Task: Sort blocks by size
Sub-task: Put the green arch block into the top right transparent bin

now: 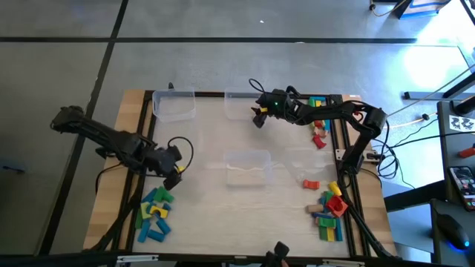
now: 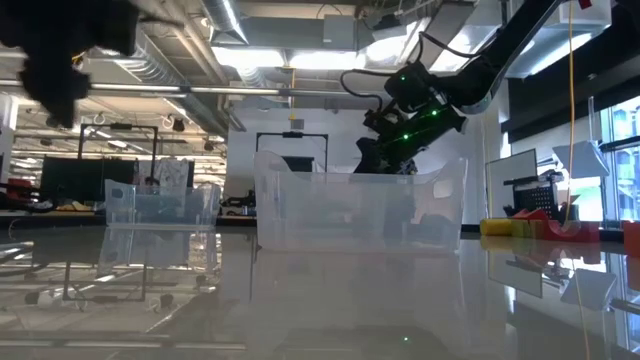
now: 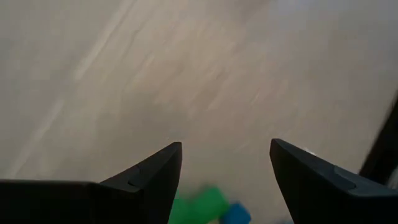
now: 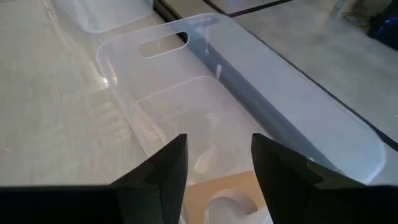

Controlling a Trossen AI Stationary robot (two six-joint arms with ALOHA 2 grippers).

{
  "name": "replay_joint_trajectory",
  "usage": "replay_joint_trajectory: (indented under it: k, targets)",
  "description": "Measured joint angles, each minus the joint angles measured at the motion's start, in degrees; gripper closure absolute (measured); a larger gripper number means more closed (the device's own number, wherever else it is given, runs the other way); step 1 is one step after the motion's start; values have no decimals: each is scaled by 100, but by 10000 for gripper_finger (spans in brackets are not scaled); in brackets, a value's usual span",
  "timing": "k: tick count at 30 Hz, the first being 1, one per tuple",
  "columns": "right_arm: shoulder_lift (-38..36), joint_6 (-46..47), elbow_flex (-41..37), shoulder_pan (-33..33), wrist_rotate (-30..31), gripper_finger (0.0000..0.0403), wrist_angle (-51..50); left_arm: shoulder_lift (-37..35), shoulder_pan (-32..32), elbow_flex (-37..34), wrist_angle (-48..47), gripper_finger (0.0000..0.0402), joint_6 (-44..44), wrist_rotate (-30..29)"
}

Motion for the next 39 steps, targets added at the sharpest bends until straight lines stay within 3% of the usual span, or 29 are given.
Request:
replay_joint_trajectory:
  k: [5,15,22,33,39]
  targets:
    - [0,6,0,0,-96,226,-46,334,-303,0,-431,160,-1004,12]
    - [0,3,0,0,-96,226,-35,1116,-888,-10,-554,160,-1911,384]
    - [0,1,0,0,-96,226,-37,1298,-1298,-261,-484,160,-2771,641]
    - [0,-3,0,0,-96,226,-37,1298,-1503,-679,-299,160,-3096,656]
    - [0,-5,0,0,-94,226,-35,1298,-1501,-1006,294,160,-3018,656]
